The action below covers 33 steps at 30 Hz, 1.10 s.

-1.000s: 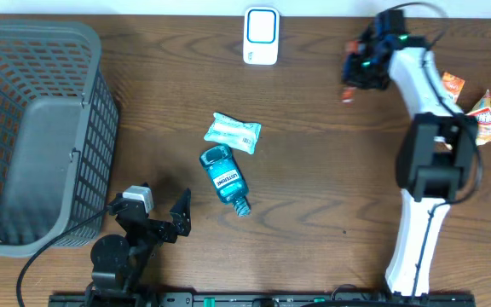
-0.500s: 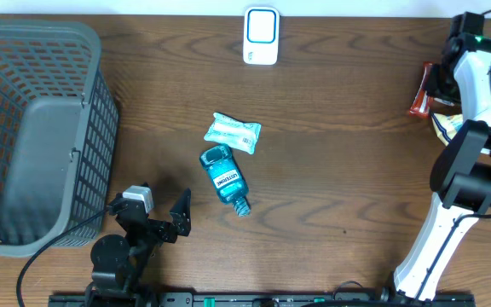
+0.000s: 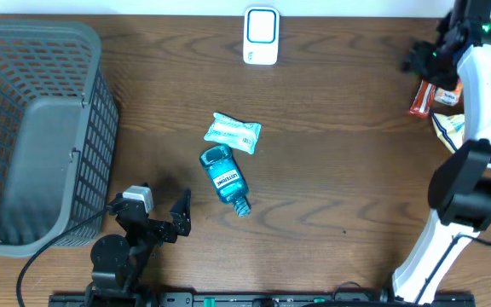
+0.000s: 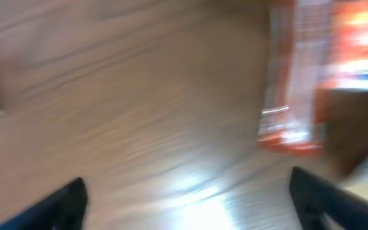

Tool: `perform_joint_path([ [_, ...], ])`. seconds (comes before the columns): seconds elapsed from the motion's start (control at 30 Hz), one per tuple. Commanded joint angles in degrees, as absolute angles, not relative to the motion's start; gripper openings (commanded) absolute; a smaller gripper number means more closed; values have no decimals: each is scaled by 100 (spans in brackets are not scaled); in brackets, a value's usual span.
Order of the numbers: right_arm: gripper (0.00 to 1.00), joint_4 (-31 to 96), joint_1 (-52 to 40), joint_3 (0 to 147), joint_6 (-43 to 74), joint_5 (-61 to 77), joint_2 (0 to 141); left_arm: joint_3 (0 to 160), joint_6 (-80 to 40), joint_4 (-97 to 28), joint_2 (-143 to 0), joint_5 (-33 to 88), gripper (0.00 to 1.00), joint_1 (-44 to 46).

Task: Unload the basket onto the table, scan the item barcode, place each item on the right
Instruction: 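Move the bar to the right table edge and release it, then reach the right gripper to the mint-green wipes packet and grasp it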

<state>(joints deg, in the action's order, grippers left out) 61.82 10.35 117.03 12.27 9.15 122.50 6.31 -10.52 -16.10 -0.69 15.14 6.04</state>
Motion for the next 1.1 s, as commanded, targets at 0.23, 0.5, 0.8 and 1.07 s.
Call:
perform_joint_path([
  [0.23, 99, 6189, -615, 11299, 954, 2928, 12261, 541, -1063, -1734, -34, 1586, 98, 591],
  [0.5, 99, 5059, -1883, 10578, -528, 3004, 12317, 541, -1063, -1734, -34, 1586, 98, 591],
  [0.8, 99, 4340, -2239, 10558, -784, 3371, 12964, 541, -1063, -1734, -34, 1586, 98, 591],
  [1.07, 99, 3953, -2392, 10558, -805, 4064, 13594, 541, -1063, -1734, -34, 1586, 98, 591],
])
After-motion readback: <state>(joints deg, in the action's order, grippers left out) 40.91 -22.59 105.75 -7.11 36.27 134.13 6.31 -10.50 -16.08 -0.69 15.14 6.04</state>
